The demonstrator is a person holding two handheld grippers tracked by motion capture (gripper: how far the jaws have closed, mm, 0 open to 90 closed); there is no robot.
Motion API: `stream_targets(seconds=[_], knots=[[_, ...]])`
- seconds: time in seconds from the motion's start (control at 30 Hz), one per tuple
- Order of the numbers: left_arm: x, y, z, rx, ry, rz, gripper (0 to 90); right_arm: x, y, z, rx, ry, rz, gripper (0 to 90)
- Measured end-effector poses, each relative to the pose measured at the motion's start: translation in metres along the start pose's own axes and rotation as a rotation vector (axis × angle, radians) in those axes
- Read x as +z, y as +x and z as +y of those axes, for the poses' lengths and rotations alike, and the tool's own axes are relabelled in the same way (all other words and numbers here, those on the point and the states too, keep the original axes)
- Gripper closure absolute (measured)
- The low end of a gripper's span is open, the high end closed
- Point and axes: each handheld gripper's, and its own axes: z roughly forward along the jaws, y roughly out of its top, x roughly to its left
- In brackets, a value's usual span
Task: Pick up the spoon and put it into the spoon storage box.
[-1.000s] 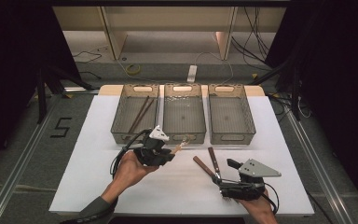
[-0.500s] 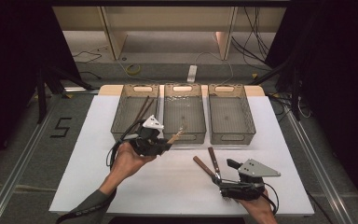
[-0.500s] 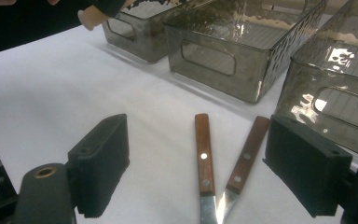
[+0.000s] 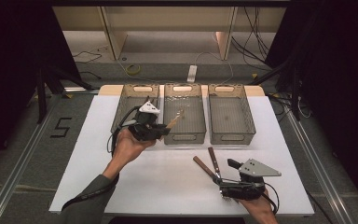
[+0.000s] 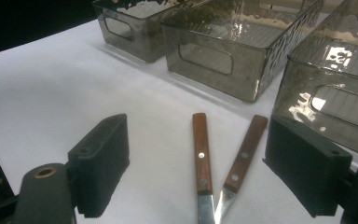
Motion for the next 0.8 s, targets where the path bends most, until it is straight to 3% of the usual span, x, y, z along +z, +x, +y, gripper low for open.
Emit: stream_targets(seconds=[0.07,0.27,0.8], knots=[[0.003,0.004,0.003,-0.020,-0.006,-0.009,75.5,0.000,0.000,0.000,-0.003,0.002,0.001,22.2],[0.014,0.009,0.015,-0.015,0.000,0.006,75.5,0.000,0.000,0.000,-0.002,0.001,0.003,22.2],[0.035,0.020,0.031,-0.054,-0.013,0.025,75.4,0.000,0.001,0.000,-0.001,-0.004,0.003,22.2]])
